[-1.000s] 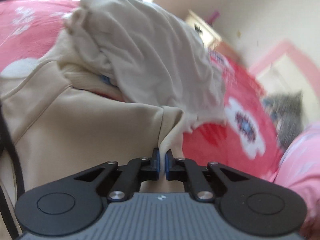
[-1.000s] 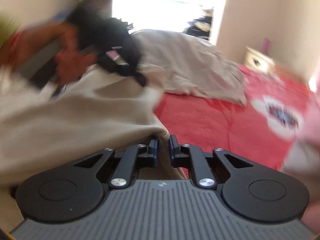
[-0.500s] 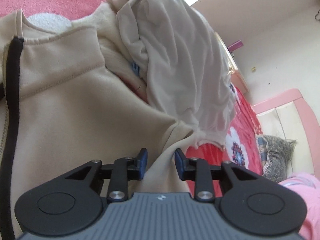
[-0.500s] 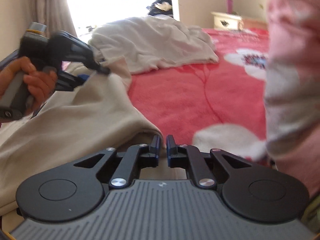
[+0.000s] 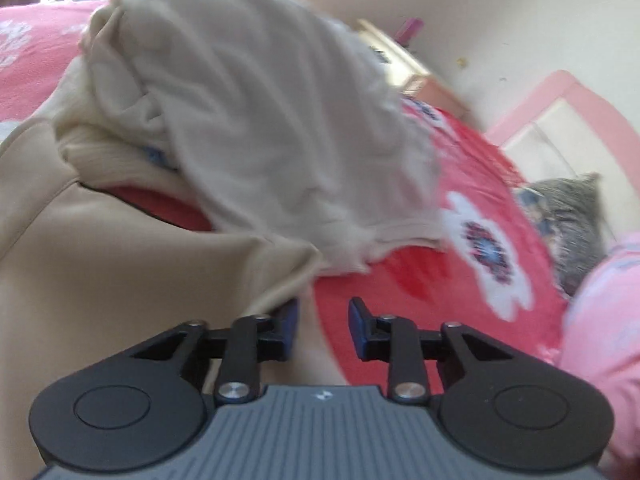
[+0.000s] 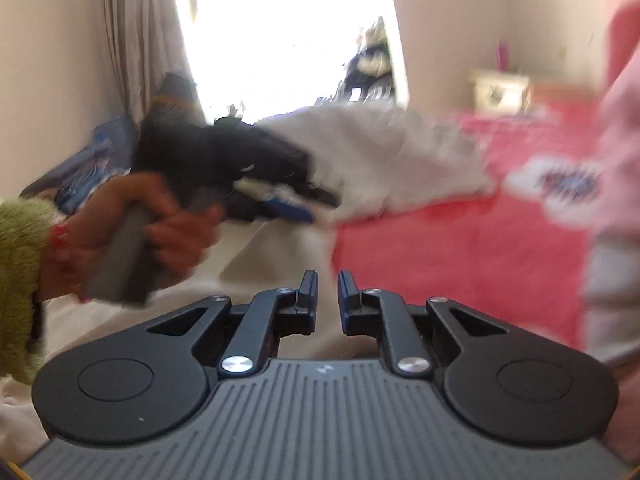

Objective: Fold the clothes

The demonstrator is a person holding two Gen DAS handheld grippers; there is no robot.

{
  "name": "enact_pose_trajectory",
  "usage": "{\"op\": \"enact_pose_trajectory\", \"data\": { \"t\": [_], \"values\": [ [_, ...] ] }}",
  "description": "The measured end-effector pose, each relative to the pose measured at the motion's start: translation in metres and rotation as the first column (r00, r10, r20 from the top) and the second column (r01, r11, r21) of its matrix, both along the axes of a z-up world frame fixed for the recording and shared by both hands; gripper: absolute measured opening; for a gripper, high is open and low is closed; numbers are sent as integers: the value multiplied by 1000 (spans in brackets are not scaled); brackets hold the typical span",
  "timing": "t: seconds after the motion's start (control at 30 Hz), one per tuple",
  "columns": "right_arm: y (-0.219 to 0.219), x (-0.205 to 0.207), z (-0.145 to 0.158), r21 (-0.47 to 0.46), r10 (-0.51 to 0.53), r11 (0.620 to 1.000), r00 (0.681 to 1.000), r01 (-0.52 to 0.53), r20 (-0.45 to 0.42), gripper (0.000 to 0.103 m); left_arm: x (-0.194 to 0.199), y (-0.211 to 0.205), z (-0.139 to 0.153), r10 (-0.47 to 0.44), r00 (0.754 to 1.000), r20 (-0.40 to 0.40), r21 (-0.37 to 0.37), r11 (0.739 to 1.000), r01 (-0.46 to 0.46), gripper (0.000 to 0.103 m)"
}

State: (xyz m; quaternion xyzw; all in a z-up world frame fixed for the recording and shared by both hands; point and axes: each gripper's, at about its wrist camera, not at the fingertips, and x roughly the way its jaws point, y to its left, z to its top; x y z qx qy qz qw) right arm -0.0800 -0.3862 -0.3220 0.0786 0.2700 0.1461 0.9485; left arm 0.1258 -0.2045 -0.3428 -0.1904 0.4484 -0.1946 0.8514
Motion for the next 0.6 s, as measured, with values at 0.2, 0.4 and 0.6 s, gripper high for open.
{"op": "enact_pose_trajectory", "data": {
  "t": [0.2, 0.4, 0.6],
  "values": [
    [-8, 1, -39, 3, -29, 1000, 988, 30, -153, 4, 11, 12, -25, 56, 998, -39, -68, 996, -59, 4],
    [-1, -4, -43, -45, -24, 999, 993, 19, -119, 4, 1, 35, 17, 61, 993, -97, -110, 991, -72, 33],
    [5, -2, -44, -73, -28, 997, 994, 20, -109, 4, -66, 119, 129, 90, 996, 6, -69, 994, -90, 47]
  ]
}}
